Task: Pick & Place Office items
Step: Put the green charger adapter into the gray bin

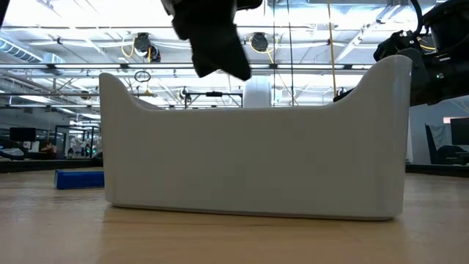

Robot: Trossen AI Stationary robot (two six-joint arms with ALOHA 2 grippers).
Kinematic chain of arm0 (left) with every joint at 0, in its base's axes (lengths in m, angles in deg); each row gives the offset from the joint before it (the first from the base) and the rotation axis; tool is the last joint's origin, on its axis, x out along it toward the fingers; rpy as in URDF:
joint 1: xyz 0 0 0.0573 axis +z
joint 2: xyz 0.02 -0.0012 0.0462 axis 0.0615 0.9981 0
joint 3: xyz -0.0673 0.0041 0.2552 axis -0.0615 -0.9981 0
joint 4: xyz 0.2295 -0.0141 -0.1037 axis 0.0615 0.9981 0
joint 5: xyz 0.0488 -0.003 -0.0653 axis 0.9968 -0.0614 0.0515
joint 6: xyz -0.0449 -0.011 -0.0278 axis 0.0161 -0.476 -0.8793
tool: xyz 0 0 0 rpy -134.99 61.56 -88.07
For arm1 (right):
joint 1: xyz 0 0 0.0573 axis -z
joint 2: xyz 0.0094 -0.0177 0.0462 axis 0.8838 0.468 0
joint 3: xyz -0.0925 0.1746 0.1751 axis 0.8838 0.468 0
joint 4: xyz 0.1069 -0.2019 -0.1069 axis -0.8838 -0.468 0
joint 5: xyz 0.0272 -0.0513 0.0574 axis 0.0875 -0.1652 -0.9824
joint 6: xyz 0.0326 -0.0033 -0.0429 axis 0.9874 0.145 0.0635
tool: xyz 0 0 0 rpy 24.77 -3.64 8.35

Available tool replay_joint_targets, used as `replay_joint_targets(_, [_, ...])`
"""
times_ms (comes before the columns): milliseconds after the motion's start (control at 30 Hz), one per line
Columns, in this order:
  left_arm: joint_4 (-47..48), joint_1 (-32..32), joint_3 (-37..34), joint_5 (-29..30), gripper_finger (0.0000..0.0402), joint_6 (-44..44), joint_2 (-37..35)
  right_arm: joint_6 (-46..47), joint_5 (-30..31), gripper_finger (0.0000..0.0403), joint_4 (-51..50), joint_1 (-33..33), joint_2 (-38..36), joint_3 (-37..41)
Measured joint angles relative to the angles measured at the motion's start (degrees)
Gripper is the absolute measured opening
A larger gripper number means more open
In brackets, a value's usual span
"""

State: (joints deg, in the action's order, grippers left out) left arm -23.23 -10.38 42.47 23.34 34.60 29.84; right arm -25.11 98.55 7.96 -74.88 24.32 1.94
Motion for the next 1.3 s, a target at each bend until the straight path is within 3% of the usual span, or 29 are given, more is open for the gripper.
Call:
replay_joint_targets(200, [-6.68,0.19,0.00,0.01,0.0073,-5.05,0.00,-0.02,0.00,0.0171,0.02,0.01,0.00,0.00])
replay_joint_targets(600, [-14.29,0.26,0.00,0.08,0.0129,-4.94,0.00,-0.01,0.00,0.0171,0.01,0.00,0.00,0.01])
replay_joint_targets(767, [-17.92,0.64,0.00,1.97,0.0141,-6.15,-0.02,0.00,0.00,0.0171,0.00,-0.01,0.00,0.02])
replay_joint_targets(1033, [-22.46,2.14,0.00,3.53,0.0145,-18.16,-0.02,-0.02,0.00,0.0171,0.36,0.00,0.00,0.00])
replay_joint_targets(1300, [-22.90,2.98,0.00,3.36,0.0145,-19.95,-0.02,3.98,-0.12,0.0171,2.53,-0.01,-0.04,0.01])
